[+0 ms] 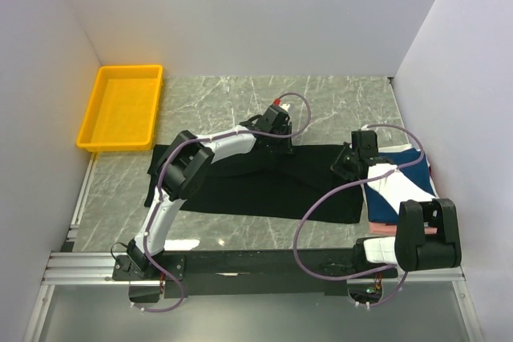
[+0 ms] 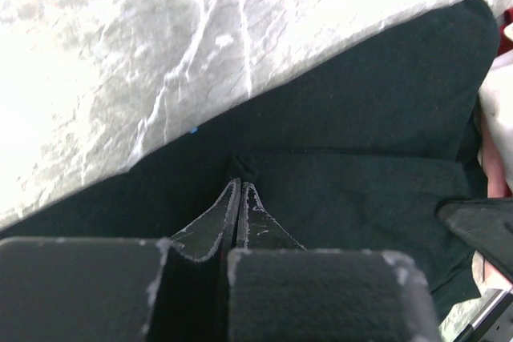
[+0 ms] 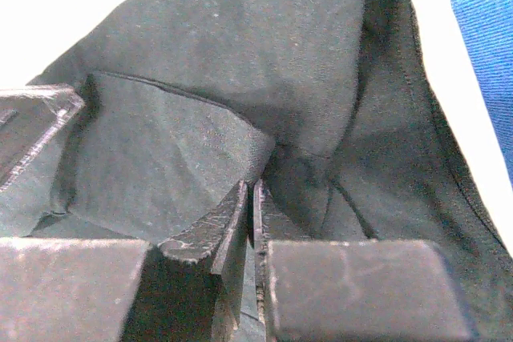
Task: Fold and stack the t-shirts
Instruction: Fold the tshirt
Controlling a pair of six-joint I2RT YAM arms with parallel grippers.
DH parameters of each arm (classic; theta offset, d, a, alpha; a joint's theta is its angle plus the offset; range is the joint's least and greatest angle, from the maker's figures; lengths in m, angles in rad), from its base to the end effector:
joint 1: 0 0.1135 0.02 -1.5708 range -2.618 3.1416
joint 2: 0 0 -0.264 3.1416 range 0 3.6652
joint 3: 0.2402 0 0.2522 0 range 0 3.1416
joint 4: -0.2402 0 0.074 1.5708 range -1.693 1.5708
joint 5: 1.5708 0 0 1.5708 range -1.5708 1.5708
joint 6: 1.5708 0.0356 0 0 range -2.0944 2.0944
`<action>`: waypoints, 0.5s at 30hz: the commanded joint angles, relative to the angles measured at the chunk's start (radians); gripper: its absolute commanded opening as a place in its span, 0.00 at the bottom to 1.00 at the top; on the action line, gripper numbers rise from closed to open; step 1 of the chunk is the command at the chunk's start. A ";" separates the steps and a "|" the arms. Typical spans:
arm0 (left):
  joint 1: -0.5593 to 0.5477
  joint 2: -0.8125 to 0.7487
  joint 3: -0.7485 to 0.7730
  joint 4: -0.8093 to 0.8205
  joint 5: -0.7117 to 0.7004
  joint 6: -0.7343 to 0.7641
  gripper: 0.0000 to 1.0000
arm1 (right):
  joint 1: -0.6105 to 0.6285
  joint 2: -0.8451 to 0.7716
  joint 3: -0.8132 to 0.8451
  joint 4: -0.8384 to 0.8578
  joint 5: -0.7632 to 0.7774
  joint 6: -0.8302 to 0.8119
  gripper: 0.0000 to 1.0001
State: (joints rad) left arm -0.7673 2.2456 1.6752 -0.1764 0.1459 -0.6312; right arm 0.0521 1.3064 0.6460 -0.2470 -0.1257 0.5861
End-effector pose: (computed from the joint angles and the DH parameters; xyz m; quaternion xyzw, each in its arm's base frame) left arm 0.3589 -0.3534 0.1637 0.0913 0.9098 -0.3082 0.2627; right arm 0.2480 0.0174 0.1793 0.2292 0.9156 0.1583 0.2900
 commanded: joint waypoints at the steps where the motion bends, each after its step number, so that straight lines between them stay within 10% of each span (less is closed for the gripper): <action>1: -0.007 -0.096 -0.023 0.037 0.012 -0.004 0.01 | -0.006 -0.048 -0.006 0.006 -0.003 0.000 0.10; 15: -0.009 -0.257 -0.184 0.113 0.008 -0.044 0.00 | -0.006 -0.179 -0.057 -0.034 -0.003 -0.009 0.07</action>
State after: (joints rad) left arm -0.7673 2.0628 1.5154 -0.1226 0.1455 -0.6582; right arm 0.0521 1.1801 0.6037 -0.2718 -0.1253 0.5858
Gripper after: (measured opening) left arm 0.012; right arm 0.077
